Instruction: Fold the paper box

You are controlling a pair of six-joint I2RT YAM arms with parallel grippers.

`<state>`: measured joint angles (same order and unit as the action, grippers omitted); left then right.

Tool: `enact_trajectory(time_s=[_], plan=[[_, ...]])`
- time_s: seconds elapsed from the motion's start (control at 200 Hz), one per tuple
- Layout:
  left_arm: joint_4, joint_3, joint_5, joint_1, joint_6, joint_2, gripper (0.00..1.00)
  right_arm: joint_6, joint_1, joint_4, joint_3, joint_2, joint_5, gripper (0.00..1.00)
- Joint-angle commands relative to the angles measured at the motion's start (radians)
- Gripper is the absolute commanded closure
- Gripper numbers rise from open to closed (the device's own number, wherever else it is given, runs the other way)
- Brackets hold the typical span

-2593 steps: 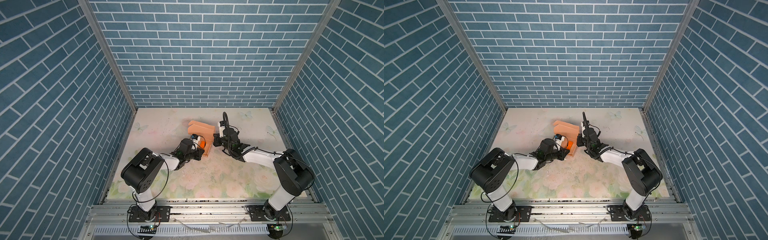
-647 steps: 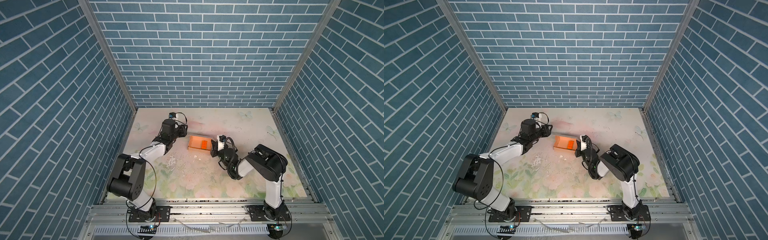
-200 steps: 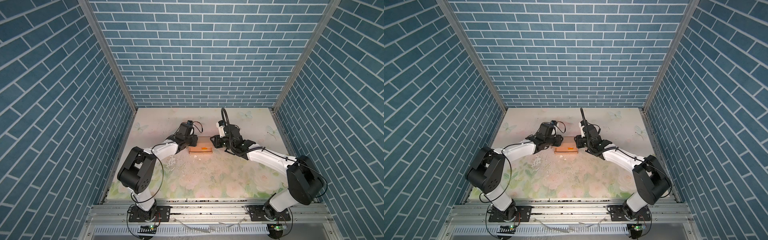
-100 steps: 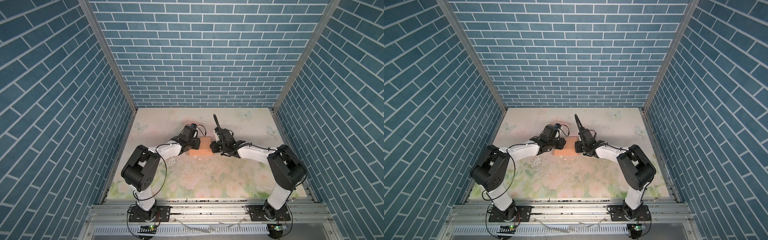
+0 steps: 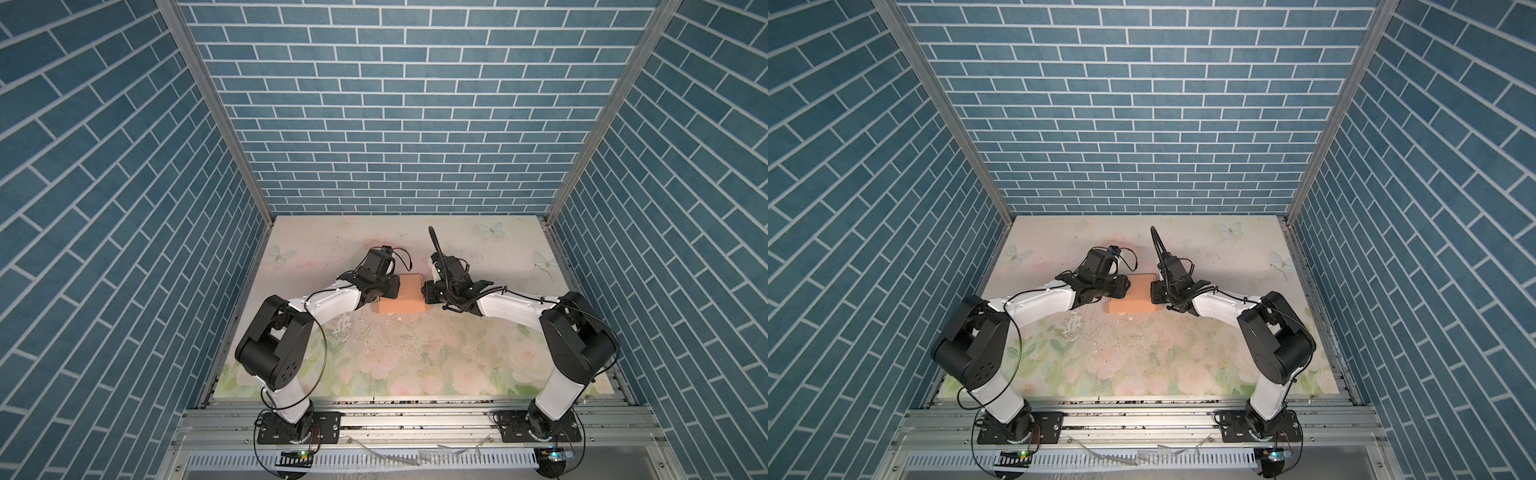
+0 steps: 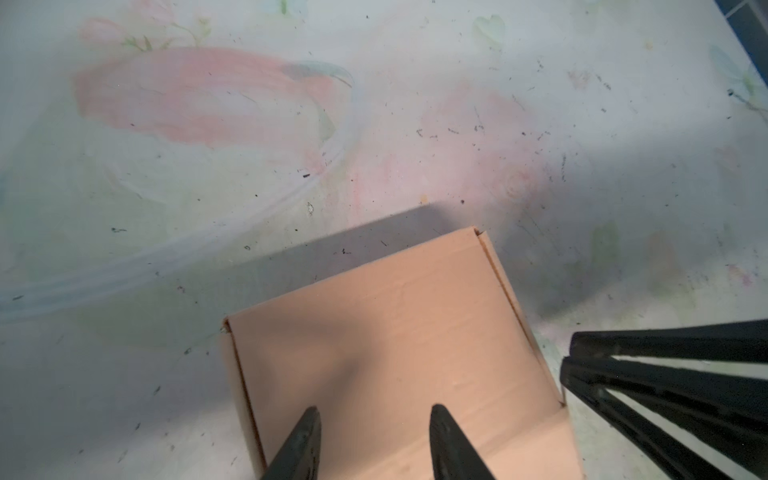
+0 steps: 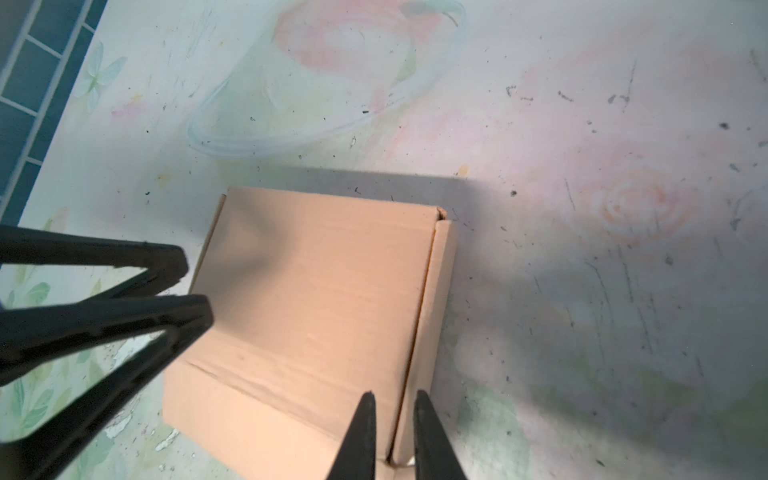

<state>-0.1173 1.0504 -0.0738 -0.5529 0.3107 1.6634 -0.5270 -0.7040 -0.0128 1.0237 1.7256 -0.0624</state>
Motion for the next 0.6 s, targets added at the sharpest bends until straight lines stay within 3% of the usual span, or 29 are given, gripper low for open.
enact_trajectory(time_s=[0.0, 0.235, 0.59], plan=[[-0.086, 0.007, 0.035, -0.005, 0.019, -0.051, 0.55, -0.004, -0.005, 0.021, 0.019, -0.036, 0.022, 0.82], [-0.11, -0.049, 0.025, -0.004, 0.04, -0.048, 0.55, -0.009, -0.02, 0.005, 0.0, 0.006, 0.019, 0.83], [-0.11, -0.047, 0.004, -0.016, 0.071, 0.076, 0.56, -0.015, -0.018, -0.003, -0.017, 0.081, 0.003, 0.85]])
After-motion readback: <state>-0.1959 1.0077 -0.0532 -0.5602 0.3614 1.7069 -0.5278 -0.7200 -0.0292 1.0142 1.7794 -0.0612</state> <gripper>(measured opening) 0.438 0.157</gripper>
